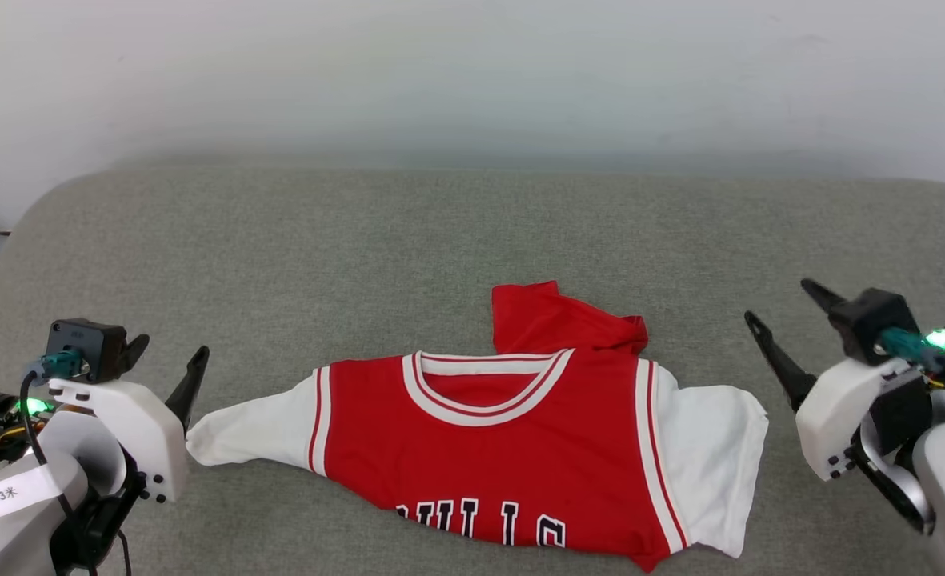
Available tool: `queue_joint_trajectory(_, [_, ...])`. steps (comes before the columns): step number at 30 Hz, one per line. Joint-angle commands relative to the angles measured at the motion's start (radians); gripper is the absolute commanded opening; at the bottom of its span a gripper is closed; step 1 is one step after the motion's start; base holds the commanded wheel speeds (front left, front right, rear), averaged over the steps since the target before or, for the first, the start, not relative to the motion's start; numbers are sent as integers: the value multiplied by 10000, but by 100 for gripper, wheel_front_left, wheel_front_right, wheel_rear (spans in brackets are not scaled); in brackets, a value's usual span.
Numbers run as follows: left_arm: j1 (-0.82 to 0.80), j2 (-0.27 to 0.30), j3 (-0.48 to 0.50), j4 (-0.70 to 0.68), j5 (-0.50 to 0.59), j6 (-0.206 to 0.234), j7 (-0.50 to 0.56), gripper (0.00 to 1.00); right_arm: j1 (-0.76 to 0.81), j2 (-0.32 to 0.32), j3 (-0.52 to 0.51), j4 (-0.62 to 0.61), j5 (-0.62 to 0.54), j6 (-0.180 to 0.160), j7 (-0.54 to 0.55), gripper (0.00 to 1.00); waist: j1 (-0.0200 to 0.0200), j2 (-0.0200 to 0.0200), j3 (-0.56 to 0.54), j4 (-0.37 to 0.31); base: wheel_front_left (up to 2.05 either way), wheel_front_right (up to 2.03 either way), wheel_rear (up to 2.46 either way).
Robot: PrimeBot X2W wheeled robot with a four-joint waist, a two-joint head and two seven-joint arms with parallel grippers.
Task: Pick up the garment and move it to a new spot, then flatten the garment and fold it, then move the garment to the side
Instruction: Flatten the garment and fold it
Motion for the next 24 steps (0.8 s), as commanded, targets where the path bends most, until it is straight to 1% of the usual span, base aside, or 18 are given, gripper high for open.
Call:
queue_joint_trajectory(1, [-151,0,34,-49,71,49,-21,100,-177,-190,181,49,228,-14,290,100,0,0,62,63,0,0,0])
queue_joint_trajectory(4, [-185,25,64,-277,159,196,-93,100,-672,-1053,1531,30,1578,-16,2157,100,0,0,182,196,0,0,0])
queue_joint_trajectory(7, [-278,43,101,-469,243,318,-157,100,-1072,-1871,2539,-133,2792,-14,3854,100,0,0,312,330,0,0,0])
queue_joint_trajectory(10, [-370,36,171,-616,330,455,-304,100,-1375,-2412,3166,-234,3657,-14,5063,100,0,0,478,472,0,0,0])
queue_joint_trajectory(12, [-407,-7,228,-704,388,550,-436,100,-1599,-2732,3507,-222,3942,-14,5624,100,0,0,602,580,0,0,0])
queue_joint_trajectory(17, [-344,-223,577,-922,502,883,-919,100,-1978,-2854,4024,278,4411,-14,6106,100,0,0,858,875,0,0,0])
queue_joint_trajectory(21, [-51,-406,930,-1048,676,1141,-1153,100,-2159,-2751,4385,885,4544,-14,6058,100,0,0,1040,1108,0,0,0])
queue_joint_trajectory(24, [194,-548,1409,-1124,856,1351,-1216,100,-2218,-2625,4678,1420,4618,-14,5795,100,0,0,1182,1260,0,0,0])
